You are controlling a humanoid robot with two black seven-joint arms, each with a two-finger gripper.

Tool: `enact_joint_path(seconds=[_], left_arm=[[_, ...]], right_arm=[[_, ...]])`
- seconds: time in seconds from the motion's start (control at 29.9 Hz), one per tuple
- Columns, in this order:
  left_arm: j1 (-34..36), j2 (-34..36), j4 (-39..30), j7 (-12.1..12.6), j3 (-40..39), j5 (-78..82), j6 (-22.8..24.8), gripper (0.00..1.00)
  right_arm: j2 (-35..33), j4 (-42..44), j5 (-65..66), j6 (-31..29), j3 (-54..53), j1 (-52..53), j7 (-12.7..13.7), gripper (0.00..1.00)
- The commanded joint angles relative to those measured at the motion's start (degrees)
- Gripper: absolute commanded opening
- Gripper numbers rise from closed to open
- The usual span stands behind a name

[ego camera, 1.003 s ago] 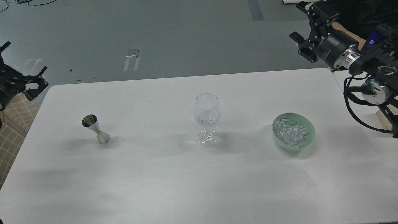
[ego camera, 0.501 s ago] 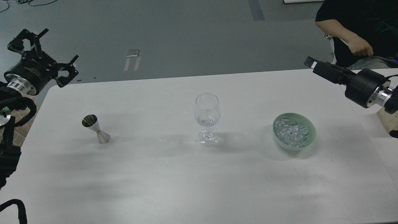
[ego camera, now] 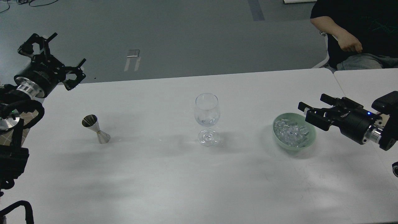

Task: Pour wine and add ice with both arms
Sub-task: 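Move the right gripper down to the green ice bowl, then grasp ice cubes from the green bowl with the right gripper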

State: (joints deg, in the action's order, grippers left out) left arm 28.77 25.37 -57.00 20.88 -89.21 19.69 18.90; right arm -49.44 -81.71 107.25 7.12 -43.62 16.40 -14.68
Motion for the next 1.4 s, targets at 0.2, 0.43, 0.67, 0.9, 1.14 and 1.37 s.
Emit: enact_joint_path(seconds=[0.2,0.43,0.67,0.9,1.14,1.37], left_arm=[[0.0,-0.1,0.0,0.0,0.0,0.0,0.1,0.98],[-0.1,-0.6,-0.1,0.0,0.1,0.0,0.3,0.98],[-0.1,-0.5,-0.1,0.0,0.0,0.0,0.3,0.98],[-0.1,-0.5,-0.2,0.0,0.0,-0.1,0.3,0.98],[-0.1,-0.5,-0.2,0.0,0.0,-0.1,0.4,0.98],[-0.1,-0.4,-0.2,0.0,0.0,-0.1,0.4,0.98]], right_arm=[[5.8,3.3,1.7,-0.3,0.2,-2.1,0.4,0.77],[9.2,6.3,1.7,-0.7,0.3,-2.1,0.5,0.79],[9.8,7.5,1.8,-0.7,1.8,-1.6,0.6,0.79],[10.3,8.3,1.8,-0.9,2.0,-1.5,1.1,0.75],[11.3,9.3,2.2,-2.3,3.6,-1.1,1.2,0.68],[12.3,9.6,2.2,-2.5,3.8,-0.2,1.6,0.65]])
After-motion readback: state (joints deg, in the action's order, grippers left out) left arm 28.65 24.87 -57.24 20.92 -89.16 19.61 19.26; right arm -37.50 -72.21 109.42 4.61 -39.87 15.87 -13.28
